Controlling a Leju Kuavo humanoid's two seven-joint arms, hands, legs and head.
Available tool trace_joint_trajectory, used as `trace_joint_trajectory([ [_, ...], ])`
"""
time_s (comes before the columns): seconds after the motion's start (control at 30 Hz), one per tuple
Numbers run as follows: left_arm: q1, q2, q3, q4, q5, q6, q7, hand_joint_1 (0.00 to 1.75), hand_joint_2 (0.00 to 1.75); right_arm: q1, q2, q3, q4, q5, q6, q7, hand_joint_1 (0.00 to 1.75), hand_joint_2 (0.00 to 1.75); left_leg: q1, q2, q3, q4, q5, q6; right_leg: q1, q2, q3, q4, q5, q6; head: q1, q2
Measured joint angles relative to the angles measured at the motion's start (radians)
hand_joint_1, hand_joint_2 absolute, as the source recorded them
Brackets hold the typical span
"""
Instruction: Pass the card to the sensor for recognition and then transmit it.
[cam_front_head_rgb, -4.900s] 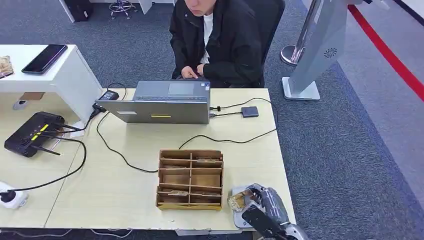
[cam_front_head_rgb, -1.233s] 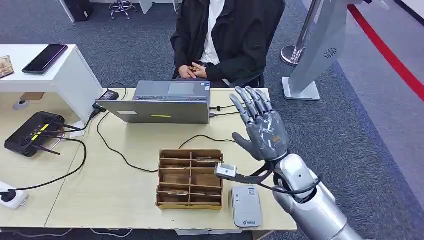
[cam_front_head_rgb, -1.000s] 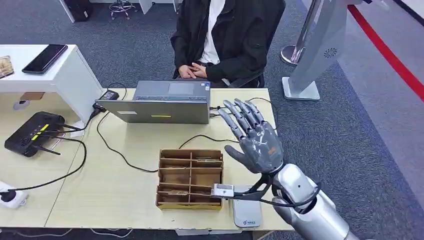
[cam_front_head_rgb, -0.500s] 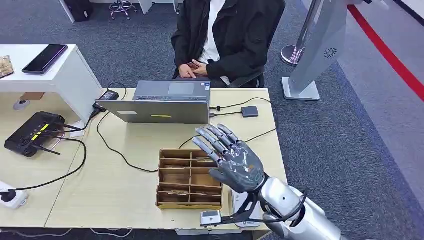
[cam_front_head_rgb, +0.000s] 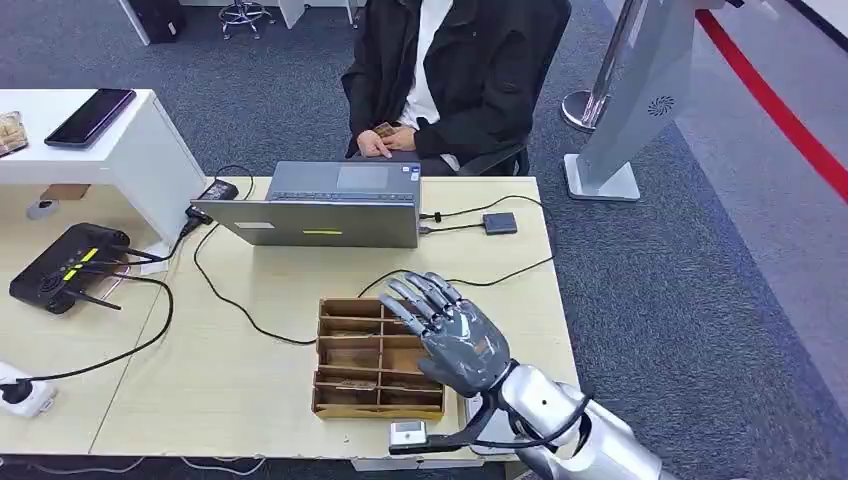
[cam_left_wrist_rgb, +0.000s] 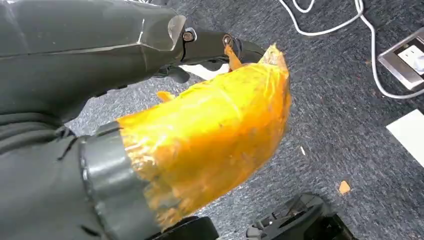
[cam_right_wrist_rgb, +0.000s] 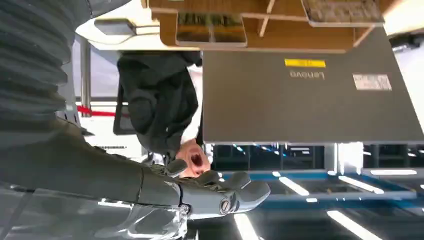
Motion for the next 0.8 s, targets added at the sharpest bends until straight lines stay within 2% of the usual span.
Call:
trace_joint_trajectory([
  [0.27,0.000,0.000,0.002,0.000,-0.004,-0.004,0.000,0.00,0.00,0.000,0.011,-0.006,0.047,-0.009,0.001,0.020,0.00,1.75,0.000,0.000,0.000,0.000,0.000,0.000,0.000,0.000,0.000,0.000,0.000,0.000,0.000,0.000],
  [0.43,0.000,0.000,0.002,0.000,-0.006,-0.005,0.000,0.00,0.00,0.000,0.018,-0.023,0.062,-0.013,0.001,0.025,0.07,1.75,0.000,0.000,0.000,0.000,0.000,0.000,0.000,0.000,0.000,0.000,0.000,0.000,0.000,0.000],
  [0.53,0.000,0.000,0.002,0.000,-0.006,-0.005,0.000,0.00,0.00,0.000,0.020,-0.033,0.068,-0.014,0.001,0.026,0.14,1.75,0.000,0.000,0.000,0.000,0.000,0.000,0.000,0.000,0.000,0.000,0.000,0.000,0.000,0.000],
  [0.6,0.000,0.000,0.002,0.000,-0.006,-0.005,0.000,0.00,0.00,0.000,0.021,-0.035,0.072,-0.014,0.001,0.026,0.26,1.75,0.000,0.000,0.000,0.000,0.000,0.000,0.000,0.000,0.000,0.000,0.000,0.000,0.000,0.000],
  [0.8,0.000,0.000,0.002,0.000,-0.007,-0.005,0.000,0.00,0.00,0.000,0.026,-0.039,0.075,-0.014,0.001,0.026,0.23,1.75,0.000,0.000,0.000,0.000,0.000,0.000,0.000,0.000,0.000,0.000,0.000,0.000,0.000,0.000],
])
